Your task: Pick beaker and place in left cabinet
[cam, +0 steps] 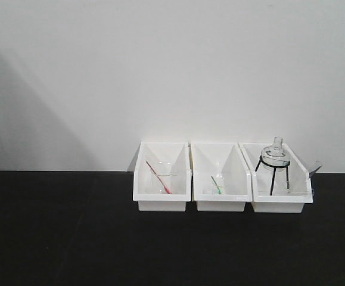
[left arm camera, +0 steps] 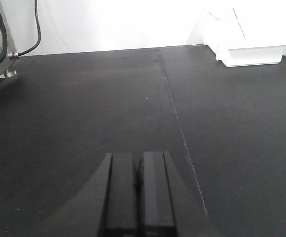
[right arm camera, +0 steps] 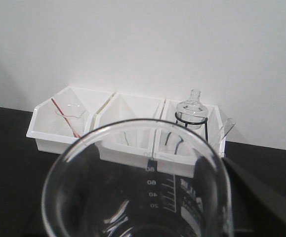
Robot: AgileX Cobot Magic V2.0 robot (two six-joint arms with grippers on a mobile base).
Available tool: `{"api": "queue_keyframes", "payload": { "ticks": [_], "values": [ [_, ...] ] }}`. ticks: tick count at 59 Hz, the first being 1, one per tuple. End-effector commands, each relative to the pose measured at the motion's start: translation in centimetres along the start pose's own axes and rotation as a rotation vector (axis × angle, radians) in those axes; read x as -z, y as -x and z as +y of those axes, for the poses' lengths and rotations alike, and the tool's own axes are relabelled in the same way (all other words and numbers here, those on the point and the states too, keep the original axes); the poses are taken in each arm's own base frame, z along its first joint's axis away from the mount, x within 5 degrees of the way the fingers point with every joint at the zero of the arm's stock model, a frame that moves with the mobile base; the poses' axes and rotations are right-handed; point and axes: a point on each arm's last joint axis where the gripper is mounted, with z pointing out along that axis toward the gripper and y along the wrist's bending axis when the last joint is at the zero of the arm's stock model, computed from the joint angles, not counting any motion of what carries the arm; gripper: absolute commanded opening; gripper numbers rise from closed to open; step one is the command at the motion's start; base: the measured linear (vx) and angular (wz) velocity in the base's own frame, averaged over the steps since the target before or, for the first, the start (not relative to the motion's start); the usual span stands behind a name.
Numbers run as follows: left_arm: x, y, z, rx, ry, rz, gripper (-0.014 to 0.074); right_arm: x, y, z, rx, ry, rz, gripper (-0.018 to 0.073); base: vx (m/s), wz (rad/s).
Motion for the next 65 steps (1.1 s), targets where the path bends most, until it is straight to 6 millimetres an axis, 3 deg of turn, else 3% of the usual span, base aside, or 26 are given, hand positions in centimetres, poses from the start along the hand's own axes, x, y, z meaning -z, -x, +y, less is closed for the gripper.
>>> {"api": "queue_keyframes", "payload": {
  "ticks": [1,65],
  "values": [
    [0.31,1.29,-0.12,0.005,-0.014,-0.108,0.0004,0.14,1.24,0.13,0.01,0.021,-0.049,-0.0002,0.0,0.0],
    [0.31,1.29,-0.12,0.005,-0.014,-0.108,0.0004,0.09,1.21,0.13,0.01,0.021,-0.047,-0.0002,-0.06,0.05]
  ]
}}
